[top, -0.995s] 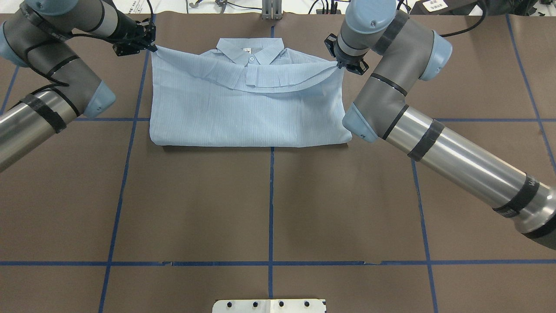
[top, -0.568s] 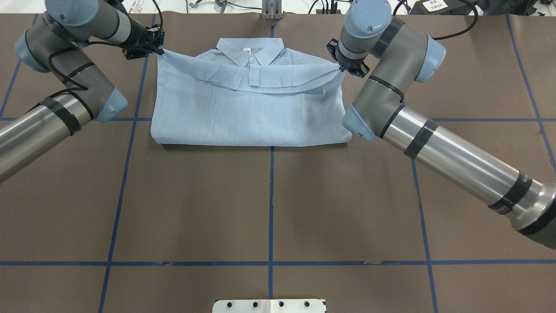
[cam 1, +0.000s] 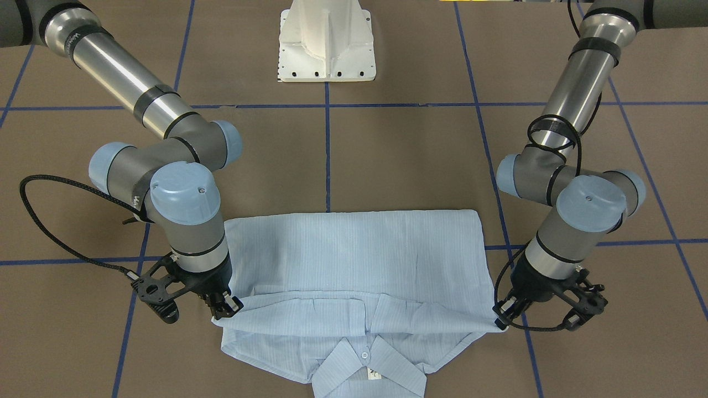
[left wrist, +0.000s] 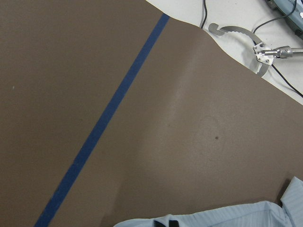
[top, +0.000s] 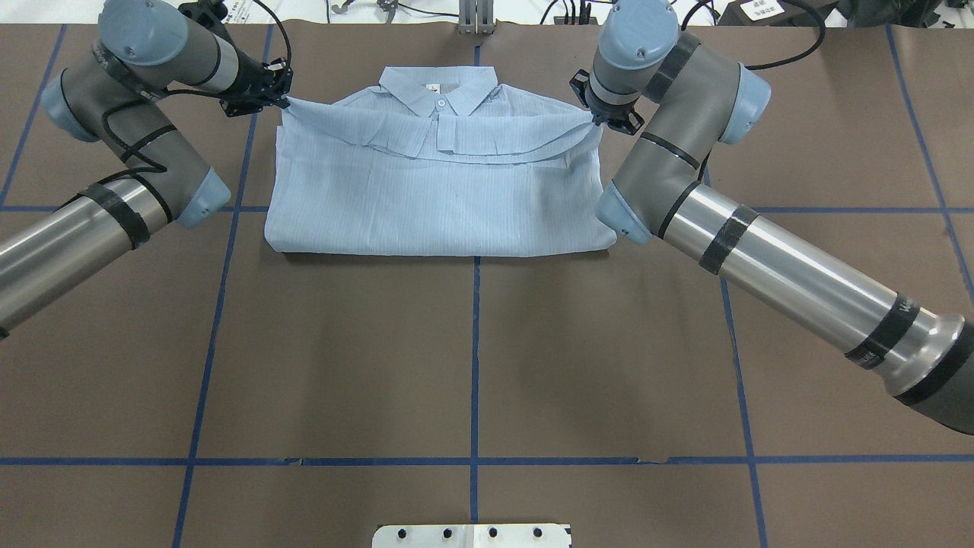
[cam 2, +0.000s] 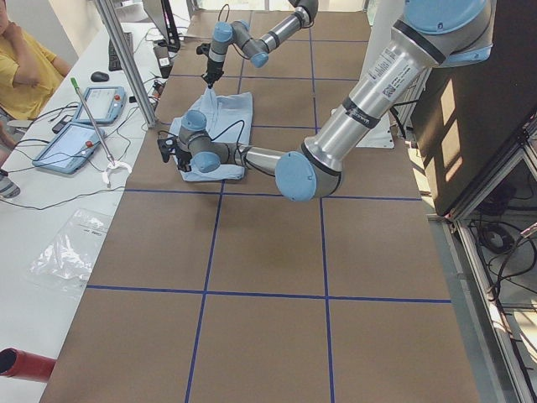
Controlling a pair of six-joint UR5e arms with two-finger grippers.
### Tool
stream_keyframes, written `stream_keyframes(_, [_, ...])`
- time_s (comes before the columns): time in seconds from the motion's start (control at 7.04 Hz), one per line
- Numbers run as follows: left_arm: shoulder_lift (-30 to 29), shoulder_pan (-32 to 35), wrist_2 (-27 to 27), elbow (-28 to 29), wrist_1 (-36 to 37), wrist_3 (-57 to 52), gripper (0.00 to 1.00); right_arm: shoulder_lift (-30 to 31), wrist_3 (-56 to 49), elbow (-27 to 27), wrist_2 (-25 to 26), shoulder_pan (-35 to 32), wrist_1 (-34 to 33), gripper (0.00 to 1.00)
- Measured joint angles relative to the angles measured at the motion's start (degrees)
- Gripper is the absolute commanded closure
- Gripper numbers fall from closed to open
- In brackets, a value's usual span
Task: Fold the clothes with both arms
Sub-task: 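Release the hem and raise both grippers while the right gripper moves to the folded edge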
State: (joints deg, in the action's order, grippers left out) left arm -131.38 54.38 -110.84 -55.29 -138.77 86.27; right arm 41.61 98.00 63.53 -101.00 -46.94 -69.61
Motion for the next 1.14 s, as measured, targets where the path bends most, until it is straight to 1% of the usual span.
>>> stream_keyframes(0.14, [0.74, 0.03, 0.0, -0.03, -0.45, -0.66, 1.0, -0.57, 0.0, -0.88, 0.01, 0.0, 0.57, 0.68])
stream_keyframes(0.28, [1.45, 0.07, 0.01, -0.1, -1.25, -1.66, 0.89, -1.38, -0.01, -1.95, 0.01, 0.0, 0.78, 0.4])
stream_keyframes(0.43, [1.76, 0.1, 0.0, -0.14, -1.71, -2.15, 0.84, -1.86, 0.0, -2.86, 0.01, 0.03, 0.9, 0.27])
stream_keyframes(0.57, [1.9, 0.21, -0.01, -0.26, -2.0, -2.4, 0.82, -2.12, 0.0, -3.6, 0.01, 0.06, 1.2, 0.22])
stream_keyframes(0.71, [2.59, 0.49, -0.07, -0.54, -3.23, -2.56, 0.75, -2.39, 0.03, -3.98, 0.0, 0.07, 1.58, 0.21])
stream_keyframes(0.85, [3.77, 1.04, -0.21, -0.9, -5.47, -2.59, 0.7, -2.43, 0.23, -3.65, -0.12, 0.07, 1.75, 0.19])
stream_keyframes(0.99, [4.59, 1.65, -0.39, -1.25, -7.18, -2.58, 0.68, -1.45, 0.57, -1.58, -0.33, 0.08, 1.74, 0.17])
stream_keyframes(1.14, [5.13, 1.96, -0.45, -1.57, -8.0, -2.56, 0.68, 1.58, 0.88, 3.25, -0.65, 0.57, 1.5, 0.14])
